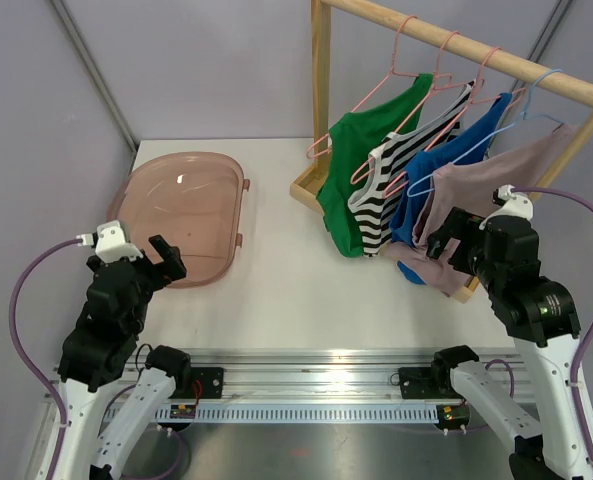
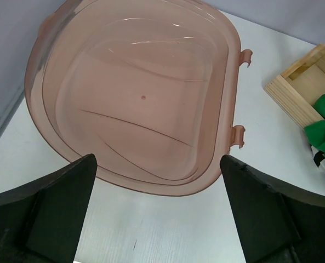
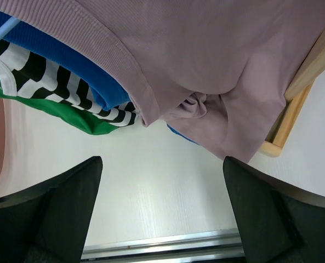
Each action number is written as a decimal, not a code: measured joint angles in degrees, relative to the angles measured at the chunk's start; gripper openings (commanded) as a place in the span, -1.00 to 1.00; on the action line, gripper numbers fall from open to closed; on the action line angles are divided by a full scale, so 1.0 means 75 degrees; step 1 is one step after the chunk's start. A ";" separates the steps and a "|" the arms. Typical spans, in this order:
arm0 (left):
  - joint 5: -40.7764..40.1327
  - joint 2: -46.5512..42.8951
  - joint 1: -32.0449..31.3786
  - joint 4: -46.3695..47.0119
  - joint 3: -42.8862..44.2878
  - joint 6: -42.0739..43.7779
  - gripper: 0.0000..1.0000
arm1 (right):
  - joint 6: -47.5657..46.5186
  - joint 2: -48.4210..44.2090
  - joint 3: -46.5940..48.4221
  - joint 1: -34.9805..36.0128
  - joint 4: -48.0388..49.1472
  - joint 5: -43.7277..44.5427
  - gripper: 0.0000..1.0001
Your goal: Remove the tank top from the hanger
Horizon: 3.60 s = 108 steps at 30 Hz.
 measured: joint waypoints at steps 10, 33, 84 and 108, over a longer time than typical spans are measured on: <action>0.1055 0.0647 0.0000 0.0114 0.0627 -0.0050 0.98 | 0.0003 -0.0318 -0.0003 0.0000 -0.0047 -0.0475 0.99; 0.2390 0.0836 -0.0006 0.0635 0.0647 0.0213 0.98 | 0.0455 0.1641 0.3742 0.0000 -0.0385 0.0388 0.81; 0.2270 0.0414 -0.0006 0.0621 -0.0254 0.0268 0.98 | -0.0551 0.4325 0.8719 0.0000 -0.2381 0.1923 -1.00; 0.6913 0.1498 -0.1198 0.3564 0.0044 -0.0970 0.98 | -0.0595 -0.0688 0.4427 0.0026 -0.3086 -0.4071 -1.00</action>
